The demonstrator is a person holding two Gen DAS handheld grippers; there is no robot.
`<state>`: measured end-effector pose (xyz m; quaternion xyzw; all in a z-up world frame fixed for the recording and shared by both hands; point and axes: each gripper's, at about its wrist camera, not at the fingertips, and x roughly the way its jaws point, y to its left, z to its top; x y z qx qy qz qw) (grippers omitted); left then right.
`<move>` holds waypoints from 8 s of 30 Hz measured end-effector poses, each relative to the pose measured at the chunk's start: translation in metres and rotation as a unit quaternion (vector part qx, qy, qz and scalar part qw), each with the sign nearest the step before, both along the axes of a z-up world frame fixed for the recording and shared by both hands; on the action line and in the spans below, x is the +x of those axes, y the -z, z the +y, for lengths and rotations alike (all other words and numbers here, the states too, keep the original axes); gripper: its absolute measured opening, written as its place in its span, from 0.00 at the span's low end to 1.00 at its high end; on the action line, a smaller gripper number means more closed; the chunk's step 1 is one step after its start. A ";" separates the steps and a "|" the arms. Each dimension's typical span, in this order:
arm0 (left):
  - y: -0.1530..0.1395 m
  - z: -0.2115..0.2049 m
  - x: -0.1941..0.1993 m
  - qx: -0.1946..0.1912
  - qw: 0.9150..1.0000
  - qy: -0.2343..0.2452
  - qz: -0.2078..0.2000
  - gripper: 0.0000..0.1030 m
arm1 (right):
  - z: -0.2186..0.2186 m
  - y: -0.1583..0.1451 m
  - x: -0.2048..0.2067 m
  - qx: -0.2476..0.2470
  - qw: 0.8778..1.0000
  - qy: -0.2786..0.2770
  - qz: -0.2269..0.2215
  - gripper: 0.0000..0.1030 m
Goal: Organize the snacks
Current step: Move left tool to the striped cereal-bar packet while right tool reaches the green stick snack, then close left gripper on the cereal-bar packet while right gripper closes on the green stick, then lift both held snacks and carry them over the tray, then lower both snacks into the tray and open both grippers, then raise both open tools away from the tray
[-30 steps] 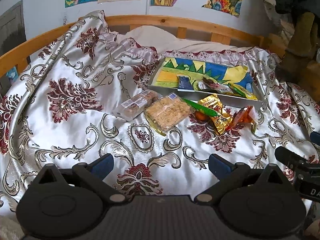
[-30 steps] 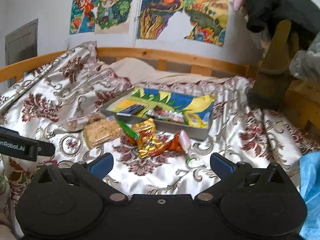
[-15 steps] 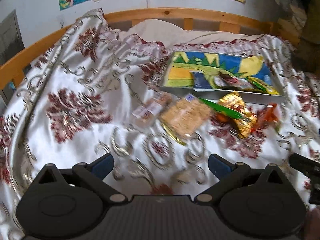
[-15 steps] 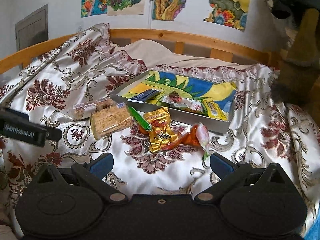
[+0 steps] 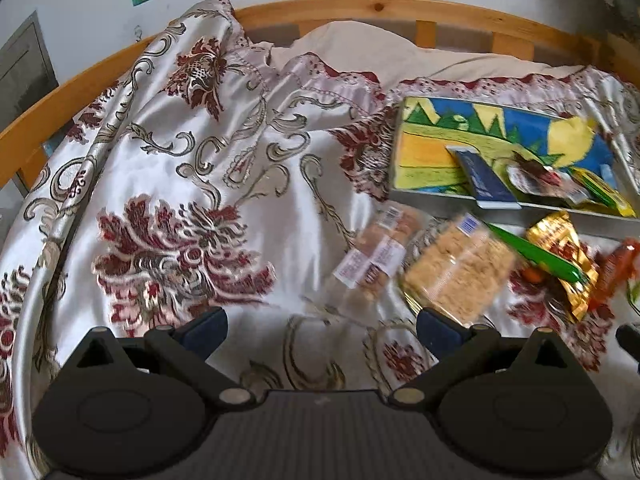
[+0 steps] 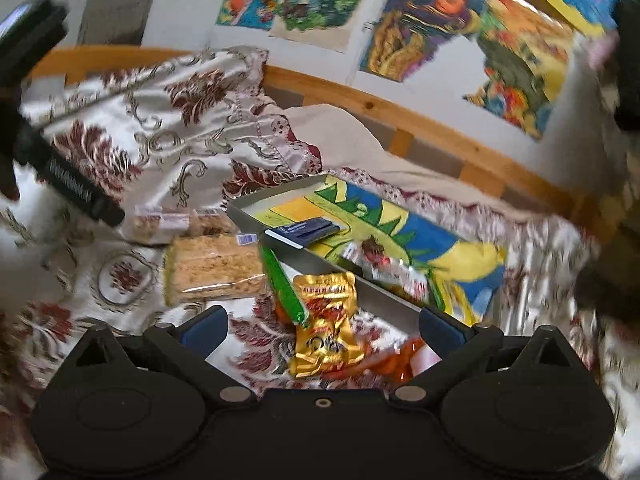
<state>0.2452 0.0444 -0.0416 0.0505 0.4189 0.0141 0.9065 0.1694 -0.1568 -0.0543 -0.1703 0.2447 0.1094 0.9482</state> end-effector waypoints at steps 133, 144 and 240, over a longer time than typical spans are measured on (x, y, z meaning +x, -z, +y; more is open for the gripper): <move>-0.013 -0.052 0.126 -0.250 0.963 0.034 -0.097 0.37 | 0.007 -0.007 0.124 0.011 0.995 0.076 -0.057 0.18; 0.033 -0.056 0.168 -0.242 0.970 0.031 -0.017 0.37 | 0.004 0.028 0.168 0.035 0.996 0.085 0.002 0.18; -0.025 -0.066 -0.136 -0.014 0.993 0.080 -0.086 1.00 | -0.039 -0.035 -0.109 0.064 0.979 0.191 0.007 0.99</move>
